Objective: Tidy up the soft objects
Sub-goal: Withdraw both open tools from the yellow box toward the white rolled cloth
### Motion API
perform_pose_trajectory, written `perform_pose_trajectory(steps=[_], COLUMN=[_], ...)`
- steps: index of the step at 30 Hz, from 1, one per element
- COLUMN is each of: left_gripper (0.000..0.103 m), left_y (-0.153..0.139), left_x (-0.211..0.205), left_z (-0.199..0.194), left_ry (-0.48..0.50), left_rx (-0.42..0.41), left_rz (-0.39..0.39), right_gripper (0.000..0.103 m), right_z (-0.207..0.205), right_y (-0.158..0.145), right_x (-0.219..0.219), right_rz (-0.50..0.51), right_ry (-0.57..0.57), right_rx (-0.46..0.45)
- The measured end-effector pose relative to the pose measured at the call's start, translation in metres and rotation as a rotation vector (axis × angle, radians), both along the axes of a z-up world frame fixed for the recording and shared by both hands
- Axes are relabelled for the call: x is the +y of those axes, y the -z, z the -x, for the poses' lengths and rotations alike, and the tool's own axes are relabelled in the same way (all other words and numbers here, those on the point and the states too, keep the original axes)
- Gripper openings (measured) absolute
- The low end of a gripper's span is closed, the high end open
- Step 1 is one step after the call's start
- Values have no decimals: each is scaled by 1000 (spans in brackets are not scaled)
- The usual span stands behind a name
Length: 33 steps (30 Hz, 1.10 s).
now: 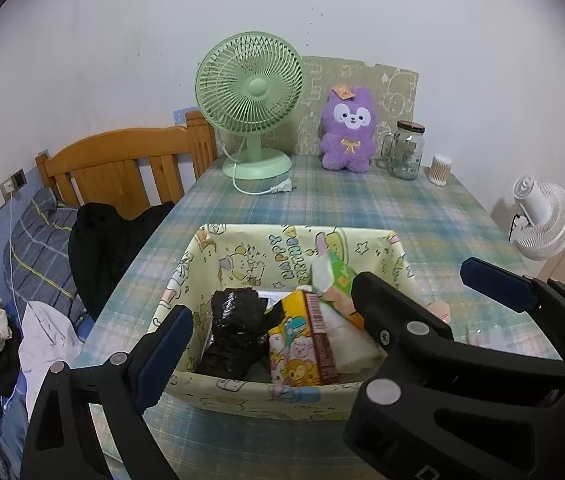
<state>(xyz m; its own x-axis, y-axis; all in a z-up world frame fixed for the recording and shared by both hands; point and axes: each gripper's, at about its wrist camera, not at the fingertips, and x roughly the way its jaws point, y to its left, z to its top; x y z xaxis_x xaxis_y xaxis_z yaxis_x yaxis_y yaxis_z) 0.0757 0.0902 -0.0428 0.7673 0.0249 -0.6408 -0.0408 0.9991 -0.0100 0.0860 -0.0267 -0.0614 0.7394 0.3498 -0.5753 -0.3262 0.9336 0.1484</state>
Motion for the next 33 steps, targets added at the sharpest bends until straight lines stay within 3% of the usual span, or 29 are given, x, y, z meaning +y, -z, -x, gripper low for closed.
perform_pose_trajectory(steps=[33], left_gripper=[96], left_y=[-36], left_x=[-78], left_z=[24], left_ry=[52], left_rx=[-108], left_rz=[13], right_gripper=[102], right_z=[34], right_y=[-36], right_x=[-89], right_rz=[-19], right_ry=[146], right_rx=[-141])
